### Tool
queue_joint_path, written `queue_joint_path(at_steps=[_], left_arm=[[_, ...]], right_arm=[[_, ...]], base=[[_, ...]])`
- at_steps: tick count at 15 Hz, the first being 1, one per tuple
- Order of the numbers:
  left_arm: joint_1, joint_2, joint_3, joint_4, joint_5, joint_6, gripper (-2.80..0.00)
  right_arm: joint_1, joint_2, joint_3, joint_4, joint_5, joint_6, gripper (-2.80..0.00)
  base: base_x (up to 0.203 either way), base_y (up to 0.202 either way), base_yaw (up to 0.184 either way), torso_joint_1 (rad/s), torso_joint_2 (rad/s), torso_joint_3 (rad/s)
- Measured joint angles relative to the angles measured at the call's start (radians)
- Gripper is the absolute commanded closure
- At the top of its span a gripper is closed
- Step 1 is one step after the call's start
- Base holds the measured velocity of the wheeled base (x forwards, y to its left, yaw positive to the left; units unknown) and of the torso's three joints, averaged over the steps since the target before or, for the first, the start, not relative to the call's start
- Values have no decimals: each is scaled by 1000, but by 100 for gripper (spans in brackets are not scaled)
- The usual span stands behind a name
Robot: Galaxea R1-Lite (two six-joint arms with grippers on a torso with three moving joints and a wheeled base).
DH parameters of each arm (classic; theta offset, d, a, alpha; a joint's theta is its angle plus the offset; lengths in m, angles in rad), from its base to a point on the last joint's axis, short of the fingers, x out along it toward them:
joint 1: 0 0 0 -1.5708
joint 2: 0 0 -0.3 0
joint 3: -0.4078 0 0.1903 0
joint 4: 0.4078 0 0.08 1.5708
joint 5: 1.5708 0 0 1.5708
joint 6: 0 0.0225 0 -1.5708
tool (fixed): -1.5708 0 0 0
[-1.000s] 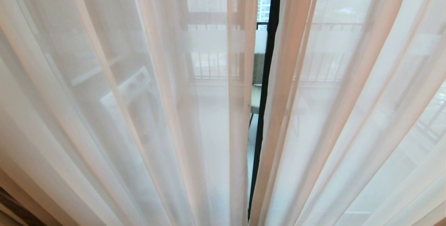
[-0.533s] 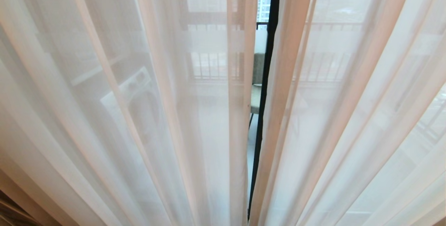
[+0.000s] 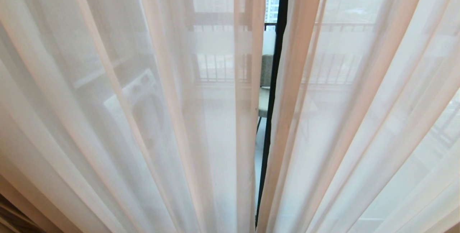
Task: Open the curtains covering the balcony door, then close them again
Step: Pull the outer curtains open on both sides, then pull the inner curtains open on both sides
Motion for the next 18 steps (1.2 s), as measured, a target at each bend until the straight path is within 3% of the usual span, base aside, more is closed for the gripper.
queue_joint_path(at_steps=[5, 8, 13, 16, 18], left_arm=[[0, 60, -95, 1, -156, -9, 0], [0, 164, -185, -2, -286, -14, 0], [-2, 384, -376, -2, -560, -17, 0], [-27, 523, -511, 0, -764, -63, 0], [-47, 615, -587, 1, -858, -72, 0]], right_arm=[[0, 0, 0, 1, 0, 0, 0], [0, 0, 0, 0, 0, 0, 0], [0, 0, 0, 1, 0, 0, 0], [0, 0, 0, 1, 0, 0, 0], [0, 0, 0, 0, 0, 0, 0]], base=[[0, 0, 0, 0, 0, 0], [0, 0, 0, 0, 0, 0], [0, 0, 0, 0, 0, 0], [0, 0, 0, 0, 0, 0], [0, 0, 0, 0, 0, 0]])
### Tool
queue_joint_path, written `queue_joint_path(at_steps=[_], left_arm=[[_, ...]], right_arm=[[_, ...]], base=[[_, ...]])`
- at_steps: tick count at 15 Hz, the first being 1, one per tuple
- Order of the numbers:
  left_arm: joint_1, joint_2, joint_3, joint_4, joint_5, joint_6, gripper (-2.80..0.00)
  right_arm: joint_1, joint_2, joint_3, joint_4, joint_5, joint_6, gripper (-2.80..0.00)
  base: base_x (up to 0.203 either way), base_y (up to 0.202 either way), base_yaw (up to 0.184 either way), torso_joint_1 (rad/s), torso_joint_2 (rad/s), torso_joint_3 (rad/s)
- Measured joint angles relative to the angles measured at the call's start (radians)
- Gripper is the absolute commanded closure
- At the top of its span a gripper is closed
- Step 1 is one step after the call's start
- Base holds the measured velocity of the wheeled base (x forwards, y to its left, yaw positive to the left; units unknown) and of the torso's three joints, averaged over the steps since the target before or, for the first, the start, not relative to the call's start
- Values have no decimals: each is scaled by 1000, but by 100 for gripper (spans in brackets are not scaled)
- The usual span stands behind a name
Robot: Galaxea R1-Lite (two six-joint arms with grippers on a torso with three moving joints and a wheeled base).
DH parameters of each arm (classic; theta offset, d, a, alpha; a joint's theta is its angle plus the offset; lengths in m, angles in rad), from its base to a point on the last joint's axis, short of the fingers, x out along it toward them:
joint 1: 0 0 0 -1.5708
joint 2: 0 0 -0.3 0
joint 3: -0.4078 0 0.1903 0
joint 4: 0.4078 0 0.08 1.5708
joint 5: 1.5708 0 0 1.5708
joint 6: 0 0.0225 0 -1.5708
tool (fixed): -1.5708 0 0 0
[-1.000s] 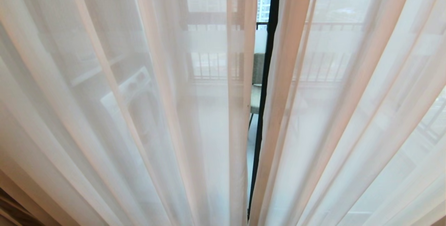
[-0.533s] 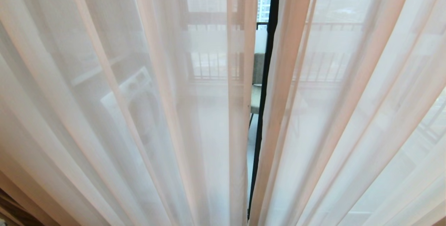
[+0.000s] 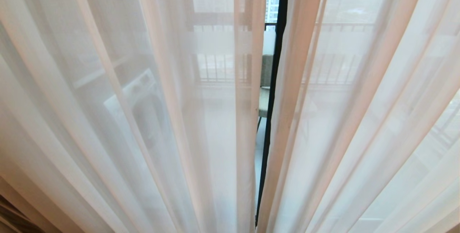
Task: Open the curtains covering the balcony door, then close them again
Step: Pull the inner curtains open on both sides
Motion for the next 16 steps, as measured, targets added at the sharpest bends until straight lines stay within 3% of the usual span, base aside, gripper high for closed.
queue_joint_path(at_steps=[2, 4, 7, 9, 12, 16], left_arm=[[-74, 99, -77, -1, -24, -4, 0], [-170, 202, -159, -3, -4, -10, 0], [-320, 369, -302, -4, 109, -12, 0], [-404, 467, -396, -4, 242, -12, 0], [-519, 587, -504, -4, 502, -4, 0], [-657, 731, -650, -5, 939, 55, 0]], right_arm=[[0, 0, 0, 0, 0, 0, 0], [0, 0, 0, 0, 0, 0, 0], [0, 0, 0, 0, 0, 0, 0], [0, 0, 0, 0, 0, 0, 0], [0, 0, 0, 0, 0, 0, 0], [0, 0, 0, 0, 0, 0, 0]], base=[[0, 0, 0, 0, 0, 0], [0, 0, 0, 0, 0, 0], [0, 0, 0, 0, 0, 0], [0, 0, 0, 0, 0, 0], [0, 0, 0, 0, 0, 0], [0, 0, 0, 0, 0, 0]])
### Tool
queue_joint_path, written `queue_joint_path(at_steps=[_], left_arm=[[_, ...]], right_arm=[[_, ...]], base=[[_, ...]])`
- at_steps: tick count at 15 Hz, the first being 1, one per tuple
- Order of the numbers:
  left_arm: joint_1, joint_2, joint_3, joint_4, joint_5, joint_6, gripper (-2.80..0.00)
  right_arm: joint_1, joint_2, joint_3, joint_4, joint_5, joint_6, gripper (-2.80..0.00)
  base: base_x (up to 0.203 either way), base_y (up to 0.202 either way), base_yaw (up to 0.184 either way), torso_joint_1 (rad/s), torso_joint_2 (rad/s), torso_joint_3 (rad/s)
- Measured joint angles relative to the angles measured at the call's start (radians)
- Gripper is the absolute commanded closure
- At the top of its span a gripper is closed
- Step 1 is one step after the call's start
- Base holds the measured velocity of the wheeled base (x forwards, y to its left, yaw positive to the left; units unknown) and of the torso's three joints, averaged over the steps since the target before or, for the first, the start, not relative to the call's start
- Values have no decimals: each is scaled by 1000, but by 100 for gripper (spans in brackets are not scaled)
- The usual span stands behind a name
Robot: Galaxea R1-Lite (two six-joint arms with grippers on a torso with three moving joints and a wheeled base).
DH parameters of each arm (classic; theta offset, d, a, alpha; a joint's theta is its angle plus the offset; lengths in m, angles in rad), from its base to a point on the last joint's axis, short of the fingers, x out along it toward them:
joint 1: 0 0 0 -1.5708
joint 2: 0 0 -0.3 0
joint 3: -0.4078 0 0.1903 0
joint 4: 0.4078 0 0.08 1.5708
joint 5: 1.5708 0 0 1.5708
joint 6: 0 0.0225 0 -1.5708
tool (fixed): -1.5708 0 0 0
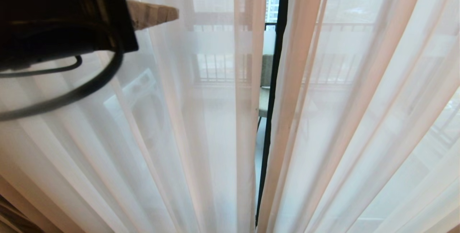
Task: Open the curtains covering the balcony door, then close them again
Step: Pull the inner curtains open on both sides
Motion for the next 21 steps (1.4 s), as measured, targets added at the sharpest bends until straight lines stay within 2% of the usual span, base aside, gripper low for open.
queue_joint_path(at_steps=[1, 2, 3, 4, 9, 13, 18, 21], left_arm=[[-25, 38, -46, -1, 112, 17, 0], [-43, 69, -86, -1, 202, 31, -280], [-55, 97, -116, -1, 277, 43, -280], [-62, 116, -134, -1, 316, 54, -280], [-67, 153, -177, -1, 340, 64, -280], [-72, 168, -227, -1, 450, 127, -280], [-76, 201, -305, -1, 468, 154, -280], [-54, 248, -369, -1, 467, 162, -280]], right_arm=[[0, 0, 0, 0, 0, 0, 0], [0, 0, 0, 0, 0, 0, 0], [0, 0, 0, 0, 0, 0, 0], [0, 0, 0, 0, 0, 0, 0], [0, 0, 0, 0, 0, 0, 0], [0, 0, 0, 0, 0, 0, 0], [0, 0, 0, 0, 0, 0, 0], [0, 0, 0, 0, 0, 0, 0]], base=[[0, 0, 0, 0, 0, 0], [0, 0, 0, 0, 0, 0], [0, 0, 0, 0, 0, 0], [0, 0, 0, 0, 0, 0], [0, 0, 0, 0, 0, 0], [0, 0, 0, 0, 0, 0], [0, 0, 0, 0, 0, 0], [0, 0, 0, 0, 0, 0]])
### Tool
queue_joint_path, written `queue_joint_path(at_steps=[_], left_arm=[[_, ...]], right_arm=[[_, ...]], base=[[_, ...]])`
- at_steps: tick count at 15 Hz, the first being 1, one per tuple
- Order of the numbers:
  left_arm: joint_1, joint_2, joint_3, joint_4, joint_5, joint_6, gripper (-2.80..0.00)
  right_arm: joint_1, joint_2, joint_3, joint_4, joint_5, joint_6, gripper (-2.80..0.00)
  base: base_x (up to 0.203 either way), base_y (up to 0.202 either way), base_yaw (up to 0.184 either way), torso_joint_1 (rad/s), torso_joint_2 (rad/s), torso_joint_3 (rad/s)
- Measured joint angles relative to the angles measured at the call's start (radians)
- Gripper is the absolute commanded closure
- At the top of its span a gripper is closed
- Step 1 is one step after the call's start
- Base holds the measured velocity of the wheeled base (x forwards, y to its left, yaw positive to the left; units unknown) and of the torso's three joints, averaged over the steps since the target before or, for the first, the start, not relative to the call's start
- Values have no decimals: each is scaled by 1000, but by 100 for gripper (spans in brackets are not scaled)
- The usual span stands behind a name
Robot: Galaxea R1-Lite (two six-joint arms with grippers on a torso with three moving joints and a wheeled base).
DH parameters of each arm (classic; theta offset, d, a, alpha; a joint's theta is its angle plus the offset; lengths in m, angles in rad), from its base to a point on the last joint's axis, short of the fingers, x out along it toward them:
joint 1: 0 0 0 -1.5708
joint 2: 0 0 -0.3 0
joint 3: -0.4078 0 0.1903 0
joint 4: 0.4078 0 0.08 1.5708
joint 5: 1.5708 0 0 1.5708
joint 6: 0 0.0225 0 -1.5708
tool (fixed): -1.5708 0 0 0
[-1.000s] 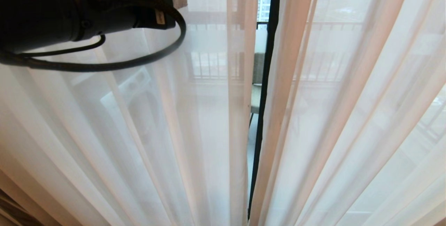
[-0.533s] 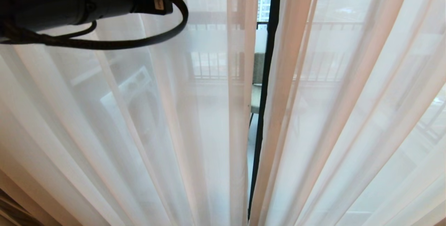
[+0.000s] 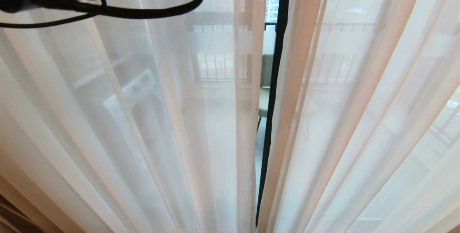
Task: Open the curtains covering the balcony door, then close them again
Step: Pull the inner curtains open on both sides
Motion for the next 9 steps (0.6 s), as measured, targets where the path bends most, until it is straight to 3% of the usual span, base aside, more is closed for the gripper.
queue_joint_path(at_steps=[6, 9], left_arm=[[58, 128, -190, -10, -4, 63, -280], [87, 201, -254, -170, -5, 166, -280]], right_arm=[[0, 0, 0, 0, 0, 0, 0], [0, 0, 0, 0, 0, 0, 0]], base=[[0, 0, 0, 0, 0, 0], [0, 0, 0, 0, 0, 0]])
